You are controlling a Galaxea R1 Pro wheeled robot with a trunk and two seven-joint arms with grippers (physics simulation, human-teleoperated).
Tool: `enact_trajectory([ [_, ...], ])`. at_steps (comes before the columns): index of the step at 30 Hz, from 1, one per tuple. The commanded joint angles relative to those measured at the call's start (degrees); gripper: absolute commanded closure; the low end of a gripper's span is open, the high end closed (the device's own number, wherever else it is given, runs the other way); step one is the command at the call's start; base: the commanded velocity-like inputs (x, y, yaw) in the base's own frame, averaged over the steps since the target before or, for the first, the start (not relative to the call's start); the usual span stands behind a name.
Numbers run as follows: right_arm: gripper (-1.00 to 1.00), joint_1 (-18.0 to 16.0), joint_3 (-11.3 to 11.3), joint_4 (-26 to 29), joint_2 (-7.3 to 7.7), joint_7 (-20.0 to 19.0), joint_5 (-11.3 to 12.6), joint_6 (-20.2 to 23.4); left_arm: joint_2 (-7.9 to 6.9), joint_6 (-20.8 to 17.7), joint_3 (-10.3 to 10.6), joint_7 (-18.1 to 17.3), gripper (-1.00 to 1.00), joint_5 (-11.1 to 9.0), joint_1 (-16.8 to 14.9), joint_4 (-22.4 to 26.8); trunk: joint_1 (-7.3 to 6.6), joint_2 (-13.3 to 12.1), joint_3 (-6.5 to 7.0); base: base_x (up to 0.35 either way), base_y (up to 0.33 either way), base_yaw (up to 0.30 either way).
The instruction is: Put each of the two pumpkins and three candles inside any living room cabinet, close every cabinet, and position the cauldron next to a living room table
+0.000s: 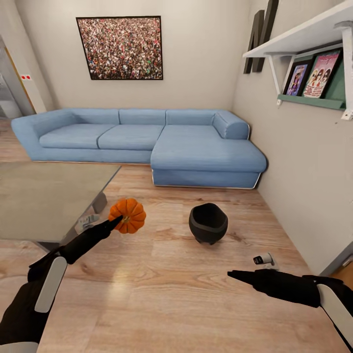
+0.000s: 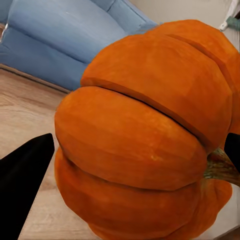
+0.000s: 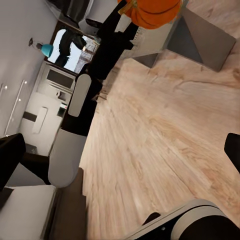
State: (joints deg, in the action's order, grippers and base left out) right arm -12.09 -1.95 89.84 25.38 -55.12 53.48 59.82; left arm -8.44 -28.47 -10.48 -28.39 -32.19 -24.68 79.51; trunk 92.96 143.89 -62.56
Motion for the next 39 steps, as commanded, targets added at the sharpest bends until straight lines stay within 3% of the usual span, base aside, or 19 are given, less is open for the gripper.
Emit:
enact_trajectory([
  [1, -1.0, 0.0, 0.0, 0.0, 0.03, -0.2, 0.0, 0.2, 0.0, -0.5, -0.1, 0.1, 1.0, -0.1, 0.1, 0.2, -0.03, 0.0, 0.18, 0.0, 0.0, 0.0],
  [17, -1.0, 0.0, 0.2, 0.0, -0.06, 0.2, -0.2, 0.2, -0.06, -1.4, -0.2, 0.0, 1.0, -0.2, 1.4, 2.6, -0.45, -0.2, 3.75, 0.0, 0.0, 0.017],
  [39, -1.0, 0.0, 0.3, 0.0, -0.15, 0.4, -0.4, 0.2, -0.02, -1.6, -0.3, 0.0, 1.0, -0.2, 1.7, 3.2, -1.01, -0.5, 8.64, 0.0, 0.0, 0.253],
])
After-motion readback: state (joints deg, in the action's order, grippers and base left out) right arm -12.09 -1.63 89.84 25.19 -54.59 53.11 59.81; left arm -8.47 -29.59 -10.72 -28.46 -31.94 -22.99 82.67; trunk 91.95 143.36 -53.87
